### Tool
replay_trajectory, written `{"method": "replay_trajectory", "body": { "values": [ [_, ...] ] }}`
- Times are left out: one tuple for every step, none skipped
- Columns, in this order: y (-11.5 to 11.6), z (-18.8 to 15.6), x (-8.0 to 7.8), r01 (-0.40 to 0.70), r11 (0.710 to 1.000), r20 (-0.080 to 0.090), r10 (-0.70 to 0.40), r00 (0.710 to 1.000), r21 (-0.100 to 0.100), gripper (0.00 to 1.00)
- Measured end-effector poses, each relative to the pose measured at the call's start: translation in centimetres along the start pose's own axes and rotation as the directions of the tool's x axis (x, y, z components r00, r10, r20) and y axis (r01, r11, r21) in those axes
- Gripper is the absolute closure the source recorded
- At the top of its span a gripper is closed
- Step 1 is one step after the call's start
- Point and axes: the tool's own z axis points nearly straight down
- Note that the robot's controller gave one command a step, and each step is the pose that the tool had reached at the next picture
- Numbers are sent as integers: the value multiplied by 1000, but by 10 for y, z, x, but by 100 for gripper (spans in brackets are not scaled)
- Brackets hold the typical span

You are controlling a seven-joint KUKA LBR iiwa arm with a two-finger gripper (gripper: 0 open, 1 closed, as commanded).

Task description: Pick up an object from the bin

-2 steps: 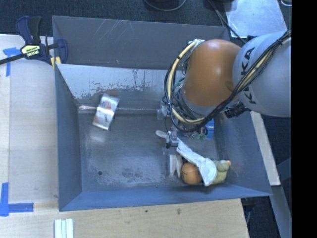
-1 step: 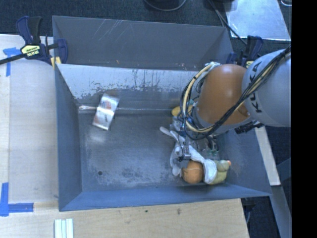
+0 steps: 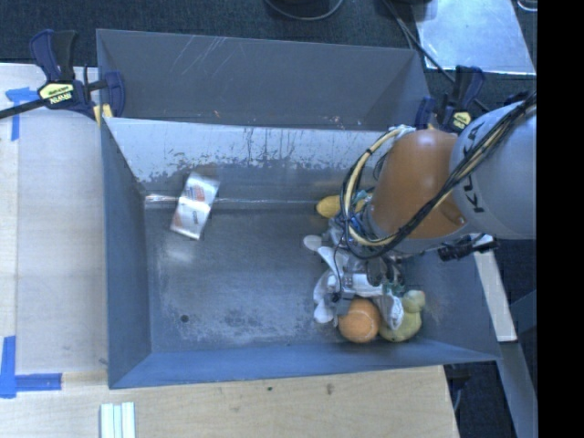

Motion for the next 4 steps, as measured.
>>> {"method": "replay_trajectory", "body": {
  "values": [
    [-18,-30,31,-177,984,12,177,984,-5,0],
    [-27,-8,33,-175,985,4,175,985,-3,0],
    [-47,4,41,-273,962,17,273,962,-12,100],
    [-47,4,41,-273,962,17,273,962,-12,100]
  ]
}}
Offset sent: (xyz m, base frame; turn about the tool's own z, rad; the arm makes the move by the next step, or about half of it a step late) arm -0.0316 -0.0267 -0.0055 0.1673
